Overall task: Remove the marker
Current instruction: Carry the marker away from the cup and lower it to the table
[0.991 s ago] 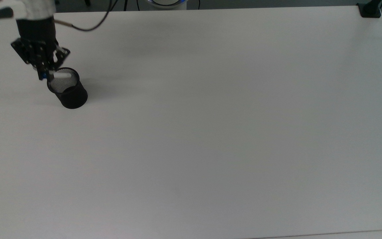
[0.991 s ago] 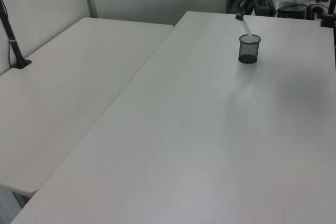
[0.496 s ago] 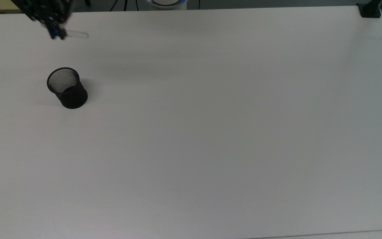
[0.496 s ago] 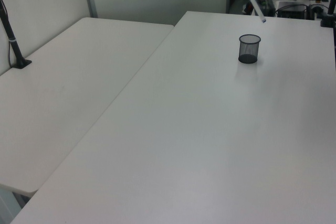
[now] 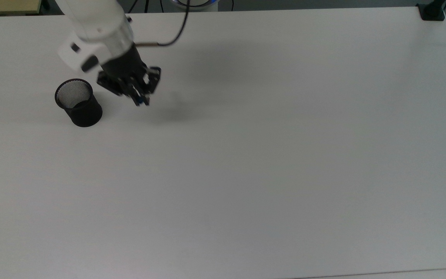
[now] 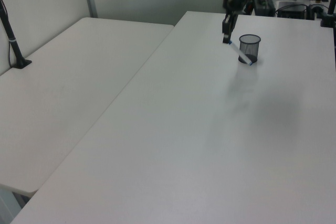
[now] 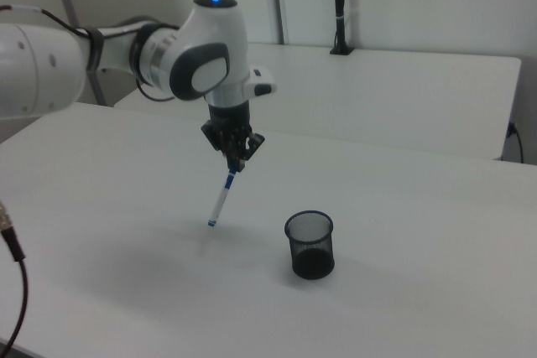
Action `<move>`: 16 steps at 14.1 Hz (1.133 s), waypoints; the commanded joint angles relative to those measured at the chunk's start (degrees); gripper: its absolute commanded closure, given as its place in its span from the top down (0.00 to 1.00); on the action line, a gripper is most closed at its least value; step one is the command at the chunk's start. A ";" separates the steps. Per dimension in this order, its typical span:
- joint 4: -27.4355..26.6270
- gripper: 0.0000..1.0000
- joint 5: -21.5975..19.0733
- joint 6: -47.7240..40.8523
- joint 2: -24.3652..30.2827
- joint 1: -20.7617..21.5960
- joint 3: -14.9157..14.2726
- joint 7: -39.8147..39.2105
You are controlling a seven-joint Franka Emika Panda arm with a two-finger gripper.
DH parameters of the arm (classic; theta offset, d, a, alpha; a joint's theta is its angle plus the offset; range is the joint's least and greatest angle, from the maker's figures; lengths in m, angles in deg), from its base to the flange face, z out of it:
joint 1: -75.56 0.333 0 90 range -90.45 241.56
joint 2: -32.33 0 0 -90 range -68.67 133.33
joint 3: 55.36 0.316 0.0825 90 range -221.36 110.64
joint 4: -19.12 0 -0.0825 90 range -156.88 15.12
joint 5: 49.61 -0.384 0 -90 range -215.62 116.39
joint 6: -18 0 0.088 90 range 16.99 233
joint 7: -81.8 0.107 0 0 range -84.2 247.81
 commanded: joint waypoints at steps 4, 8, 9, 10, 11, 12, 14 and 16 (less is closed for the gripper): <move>0.80 0.01 2.32 11.57 -9.46 6.00 -0.69 4.83; 0.80 0.15 9.35 17.29 -13.42 7.58 -0.60 13.36; 0.71 0.36 9.45 17.29 -13.42 7.59 -0.51 13.45; 0.80 0.62 9.45 17.29 -13.42 7.59 -0.51 13.54; 0.80 0.95 9.54 17.12 -13.33 7.59 -0.51 13.63; 0.89 1.00 9.62 16.86 -13.16 7.67 -0.43 13.63; 1.06 1.00 9.45 16.24 -11.50 7.59 -0.34 13.72; 1.32 1.00 9.36 10.21 -6.94 6.97 -0.34 14.51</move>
